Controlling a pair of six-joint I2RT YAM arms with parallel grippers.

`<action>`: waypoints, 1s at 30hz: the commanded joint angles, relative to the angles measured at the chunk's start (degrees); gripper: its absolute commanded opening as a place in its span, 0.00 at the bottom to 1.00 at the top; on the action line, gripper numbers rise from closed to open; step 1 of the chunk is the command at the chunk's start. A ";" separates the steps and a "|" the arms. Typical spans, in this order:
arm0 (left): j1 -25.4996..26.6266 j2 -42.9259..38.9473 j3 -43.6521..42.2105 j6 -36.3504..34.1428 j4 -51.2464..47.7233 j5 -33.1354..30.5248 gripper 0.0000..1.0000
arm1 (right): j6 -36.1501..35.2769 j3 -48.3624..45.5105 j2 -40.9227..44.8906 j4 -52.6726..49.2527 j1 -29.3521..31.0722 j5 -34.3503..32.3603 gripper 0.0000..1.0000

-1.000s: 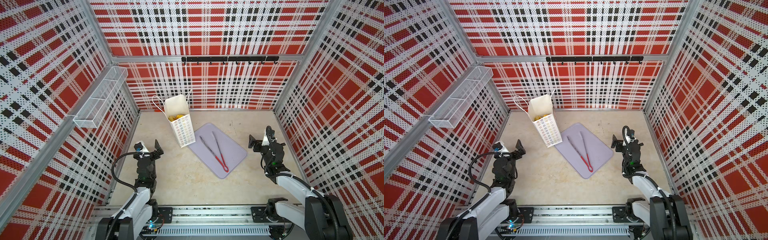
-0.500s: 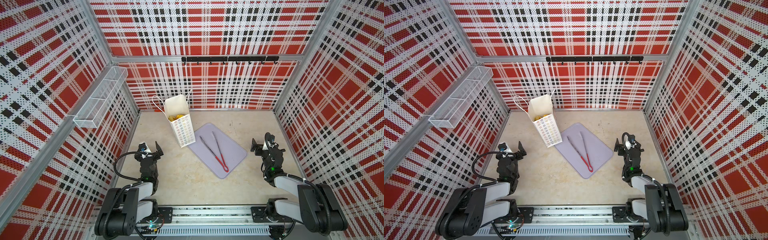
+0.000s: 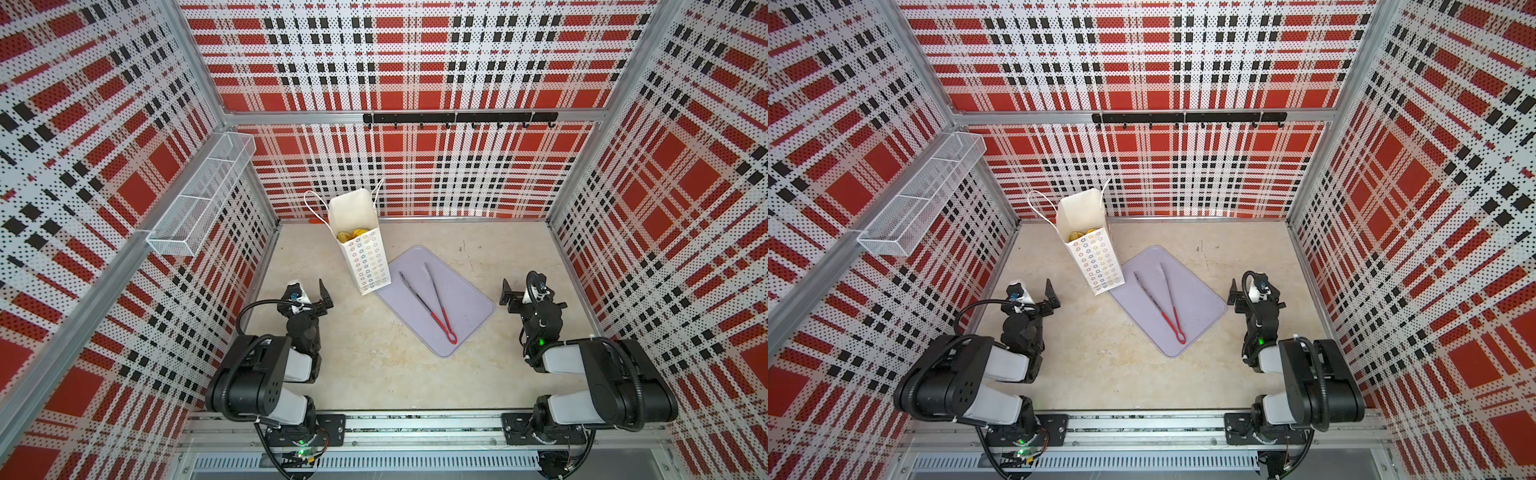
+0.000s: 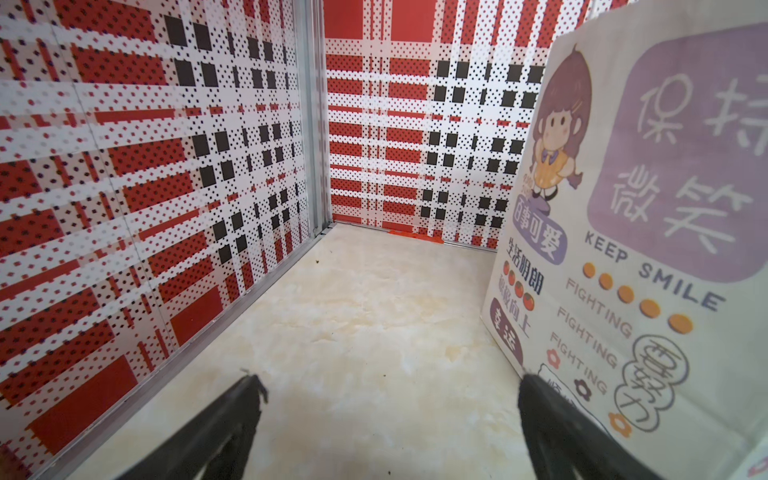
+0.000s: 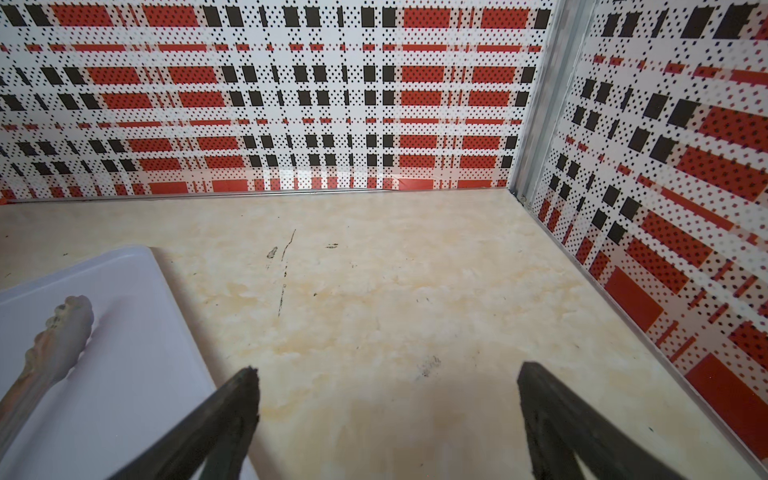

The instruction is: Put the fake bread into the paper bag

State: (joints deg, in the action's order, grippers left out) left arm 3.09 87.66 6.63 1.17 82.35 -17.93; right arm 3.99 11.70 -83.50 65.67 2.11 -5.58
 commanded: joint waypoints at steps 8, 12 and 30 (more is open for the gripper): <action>0.42 2.92 1.76 -2.71 5.66 2.15 0.98 | -1.22 0.59 -6.66 9.23 -0.54 2.55 1.00; -1.10 2.71 4.18 -1.58 0.61 4.63 0.98 | -1.59 2.38 -6.48 5.57 -0.54 3.39 1.00; -0.85 2.61 4.39 -1.06 -0.08 2.76 0.98 | -1.31 5.38 -6.45 -0.45 -0.79 3.04 1.00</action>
State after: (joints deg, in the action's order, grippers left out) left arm 1.41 90.52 11.62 1.19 79.83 -12.49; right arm 3.62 16.95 -89.69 64.55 1.80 -2.81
